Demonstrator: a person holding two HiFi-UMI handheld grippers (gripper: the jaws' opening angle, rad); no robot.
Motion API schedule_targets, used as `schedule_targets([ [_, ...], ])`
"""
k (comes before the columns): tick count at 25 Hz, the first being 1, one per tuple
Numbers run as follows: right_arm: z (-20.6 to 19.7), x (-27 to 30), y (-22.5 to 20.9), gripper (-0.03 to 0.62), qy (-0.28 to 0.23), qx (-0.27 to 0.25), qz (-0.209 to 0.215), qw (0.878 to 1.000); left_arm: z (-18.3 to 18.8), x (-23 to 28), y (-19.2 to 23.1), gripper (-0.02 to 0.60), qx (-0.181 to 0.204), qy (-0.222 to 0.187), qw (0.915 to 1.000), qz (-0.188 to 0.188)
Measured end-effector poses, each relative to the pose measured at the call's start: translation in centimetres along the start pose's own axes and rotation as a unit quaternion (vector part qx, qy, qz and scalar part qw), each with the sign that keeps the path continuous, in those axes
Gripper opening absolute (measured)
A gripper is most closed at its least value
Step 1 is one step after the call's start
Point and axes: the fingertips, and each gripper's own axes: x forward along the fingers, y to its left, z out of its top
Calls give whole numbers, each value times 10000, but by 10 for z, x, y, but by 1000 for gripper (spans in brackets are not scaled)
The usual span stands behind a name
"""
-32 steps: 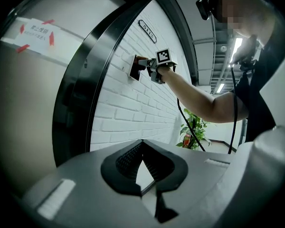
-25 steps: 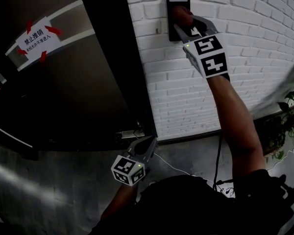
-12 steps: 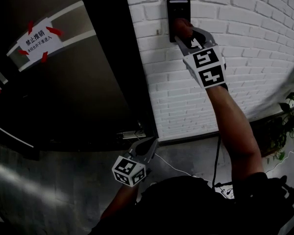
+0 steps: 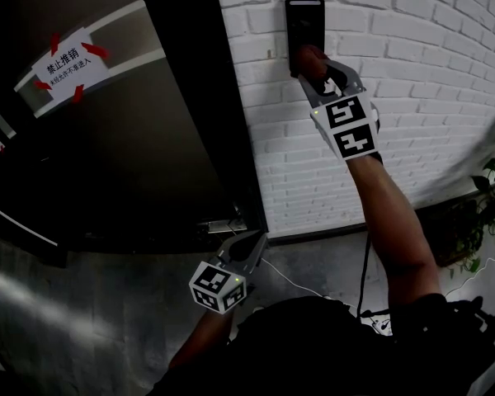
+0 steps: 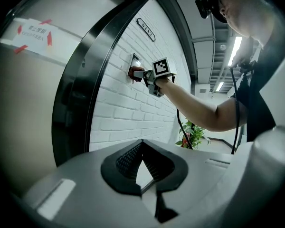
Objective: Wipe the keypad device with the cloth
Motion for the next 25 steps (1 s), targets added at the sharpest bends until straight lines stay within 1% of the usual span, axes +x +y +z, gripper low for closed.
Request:
schedule_targets([
  [9,-16,-1,9,140,159,61,81,9998,-4,1,-5,17,-57,71,9999,-58],
  [14,-23,-2,12,140,256,71,119,9996,-3,1,-5,17,-56,37,9999,-77],
  [20,-27,-3,15,140,351,70,124,9993,-1,-4,5,17,-5,-47,10000,7],
  [25,-30,-2,17,140,434,65,83,9990,2,-7,3,17,-75,-35,9999,-113],
])
